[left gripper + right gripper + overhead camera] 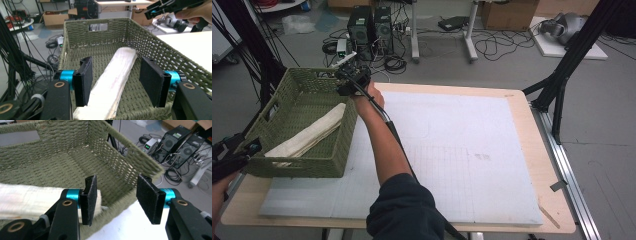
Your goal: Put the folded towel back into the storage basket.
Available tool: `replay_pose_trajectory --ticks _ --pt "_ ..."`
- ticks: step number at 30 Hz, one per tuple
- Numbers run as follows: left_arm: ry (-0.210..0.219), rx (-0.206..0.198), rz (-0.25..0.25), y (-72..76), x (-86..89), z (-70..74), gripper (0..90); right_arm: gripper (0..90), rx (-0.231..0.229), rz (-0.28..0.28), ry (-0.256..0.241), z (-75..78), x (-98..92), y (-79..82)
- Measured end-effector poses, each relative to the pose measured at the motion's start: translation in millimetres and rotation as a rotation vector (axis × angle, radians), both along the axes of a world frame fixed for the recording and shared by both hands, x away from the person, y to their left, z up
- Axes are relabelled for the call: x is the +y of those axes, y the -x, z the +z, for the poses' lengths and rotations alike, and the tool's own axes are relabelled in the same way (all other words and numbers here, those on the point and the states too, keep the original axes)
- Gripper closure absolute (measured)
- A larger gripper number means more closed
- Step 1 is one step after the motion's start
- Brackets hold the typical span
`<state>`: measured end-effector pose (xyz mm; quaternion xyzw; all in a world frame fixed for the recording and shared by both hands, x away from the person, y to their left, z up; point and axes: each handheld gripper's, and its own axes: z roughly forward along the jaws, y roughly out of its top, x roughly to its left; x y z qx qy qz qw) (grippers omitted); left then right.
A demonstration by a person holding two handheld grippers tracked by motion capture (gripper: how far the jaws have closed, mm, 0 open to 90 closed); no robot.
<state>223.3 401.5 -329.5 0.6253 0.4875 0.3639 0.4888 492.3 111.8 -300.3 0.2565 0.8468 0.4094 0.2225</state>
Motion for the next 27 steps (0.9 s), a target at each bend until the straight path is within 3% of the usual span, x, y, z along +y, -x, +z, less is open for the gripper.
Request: replay_pose_trajectory --ticks 6,9,10,15,17,27 --pt "0.032 -0.02 -0.037 -2.1 -11.6 -0.1 42.0 46.2 -0.001 -0.003 -0.038 10.6 -35.8 7.2" --pt "0.076 -0.002 -0.076 -6.5 -21.0 1.1 39.8 41.8 0.035 0.014 -0.078 14.5 -56.7 10.9" --pt "0.084 0.006 -0.088 -8.3 -25.0 1.4 38.2 41.4 0.055 0.025 -0.093 15.5 -64.5 12.5" --pt "0.141 0.002 -0.143 -18.6 -46.9 2.7 23.6 33.9 0.053 0.015 -0.11 17.8 -106.0 23.3" --pt "0.149 0.003 -0.162 -22.7 -57.2 3.9 19.4 30.7 0.064 0.007 -0.132 18.7 -124.9 29.1" --pt "0.139 0.001 -0.322 -45.1 -119.9 5.2 19.6 18.9 0.025 -0.07 -0.149 16.8 -220.8 64.6"
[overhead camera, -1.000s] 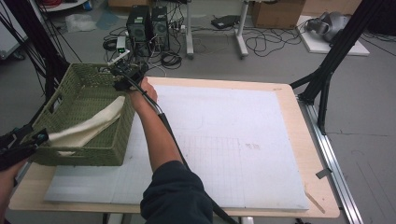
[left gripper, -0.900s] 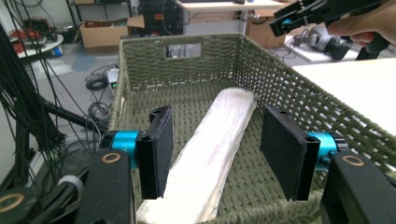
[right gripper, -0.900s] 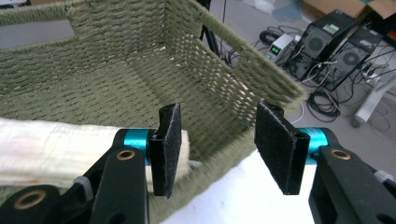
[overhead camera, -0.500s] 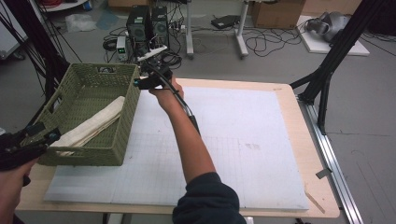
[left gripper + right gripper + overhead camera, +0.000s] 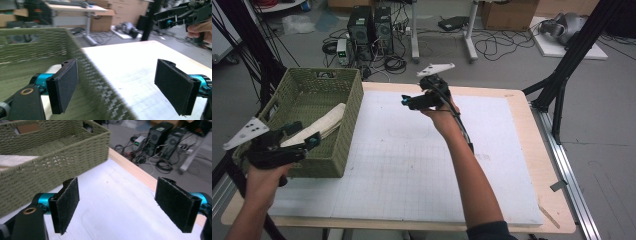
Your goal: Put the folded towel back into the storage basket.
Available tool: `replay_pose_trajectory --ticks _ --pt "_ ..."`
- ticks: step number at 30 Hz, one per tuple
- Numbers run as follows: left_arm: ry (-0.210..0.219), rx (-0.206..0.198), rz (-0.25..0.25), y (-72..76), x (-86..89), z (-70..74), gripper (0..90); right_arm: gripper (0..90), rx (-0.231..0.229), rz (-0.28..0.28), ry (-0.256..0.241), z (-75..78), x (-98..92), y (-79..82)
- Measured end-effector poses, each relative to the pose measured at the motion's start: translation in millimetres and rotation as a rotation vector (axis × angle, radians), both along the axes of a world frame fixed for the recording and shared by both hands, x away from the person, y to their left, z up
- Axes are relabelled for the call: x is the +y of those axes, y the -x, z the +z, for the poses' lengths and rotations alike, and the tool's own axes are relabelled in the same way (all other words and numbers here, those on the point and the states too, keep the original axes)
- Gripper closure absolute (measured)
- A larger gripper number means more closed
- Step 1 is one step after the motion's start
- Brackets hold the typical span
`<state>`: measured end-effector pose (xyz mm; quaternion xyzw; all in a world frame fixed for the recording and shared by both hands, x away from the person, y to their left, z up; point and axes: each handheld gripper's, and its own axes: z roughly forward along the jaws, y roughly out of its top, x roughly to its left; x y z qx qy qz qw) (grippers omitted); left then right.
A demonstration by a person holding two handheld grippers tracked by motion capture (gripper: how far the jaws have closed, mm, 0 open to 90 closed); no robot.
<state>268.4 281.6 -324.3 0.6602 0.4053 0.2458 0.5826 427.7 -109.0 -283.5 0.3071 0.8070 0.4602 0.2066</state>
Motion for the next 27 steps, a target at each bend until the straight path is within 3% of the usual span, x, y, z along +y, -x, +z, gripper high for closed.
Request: replay_pose_trajectory --ticks 8,14,27 --pt "-0.004 -0.031 -0.114 -14.3 -49.2 -6.7 20.0 16.2 -0.014 -0.057 0.007 -13.7 -69.6 33.7" --pt "-0.022 -0.041 -0.202 -21.2 -81.7 -13.9 20.3 14.4 -0.023 -0.104 0.006 -30.1 -108.1 58.0" --pt "-0.056 -0.066 -0.303 -29.5 -128.8 -37.0 20.2 11.5 -0.034 -0.207 0.005 -68.0 -165.3 106.2"
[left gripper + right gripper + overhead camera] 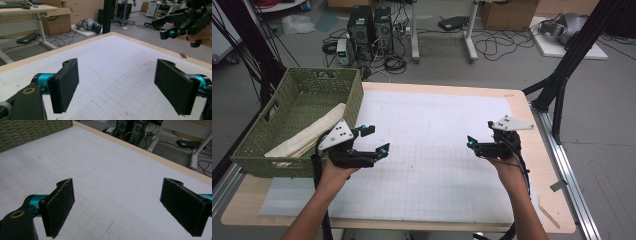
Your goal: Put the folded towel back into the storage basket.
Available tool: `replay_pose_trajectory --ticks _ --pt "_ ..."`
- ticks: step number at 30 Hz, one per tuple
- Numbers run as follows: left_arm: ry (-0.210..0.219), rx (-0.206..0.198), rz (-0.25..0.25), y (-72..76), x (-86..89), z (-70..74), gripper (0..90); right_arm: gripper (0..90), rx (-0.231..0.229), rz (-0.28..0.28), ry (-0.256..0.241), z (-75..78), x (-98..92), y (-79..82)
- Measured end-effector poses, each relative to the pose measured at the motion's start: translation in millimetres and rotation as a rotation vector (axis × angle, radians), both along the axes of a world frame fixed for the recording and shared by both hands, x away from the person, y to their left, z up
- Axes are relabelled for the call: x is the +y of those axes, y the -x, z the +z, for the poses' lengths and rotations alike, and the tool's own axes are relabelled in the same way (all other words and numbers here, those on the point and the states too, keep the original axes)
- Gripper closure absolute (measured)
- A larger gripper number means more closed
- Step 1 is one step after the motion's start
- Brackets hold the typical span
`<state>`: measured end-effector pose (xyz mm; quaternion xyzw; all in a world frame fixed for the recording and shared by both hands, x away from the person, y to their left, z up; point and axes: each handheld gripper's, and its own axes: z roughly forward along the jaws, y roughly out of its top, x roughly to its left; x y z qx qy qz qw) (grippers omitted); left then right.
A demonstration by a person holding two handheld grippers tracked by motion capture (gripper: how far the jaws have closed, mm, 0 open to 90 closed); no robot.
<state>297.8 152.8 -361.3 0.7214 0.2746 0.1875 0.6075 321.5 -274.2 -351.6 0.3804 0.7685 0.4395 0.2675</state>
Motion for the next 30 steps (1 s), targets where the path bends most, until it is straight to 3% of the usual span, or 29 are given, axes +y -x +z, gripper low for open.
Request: replay_pose_trajectory --ticks 6,16,22,30 --pt "-0.011 -0.015 0.005 -0.7 -10.7 -15.3 20.1 11.5 -0.008 -0.029 0.006 -19.3 -14.3 23.8" --pt "-0.051 0.027 0.019 0.5 -22.8 -37.8 20.1 11.5 -0.002 -0.054 0.011 -52.2 -22.2 48.9" --pt "-0.046 0.043 0.025 4.0 -23.4 -49.5 20.4 11.5 -0.013 -0.056 0.002 -53.4 -23.5 51.4" --pt "-0.042 0.045 0.029 3.8 -20.9 -50.5 20.4 11.5 -0.026 -0.055 0.006 -52.9 -23.7 51.4"
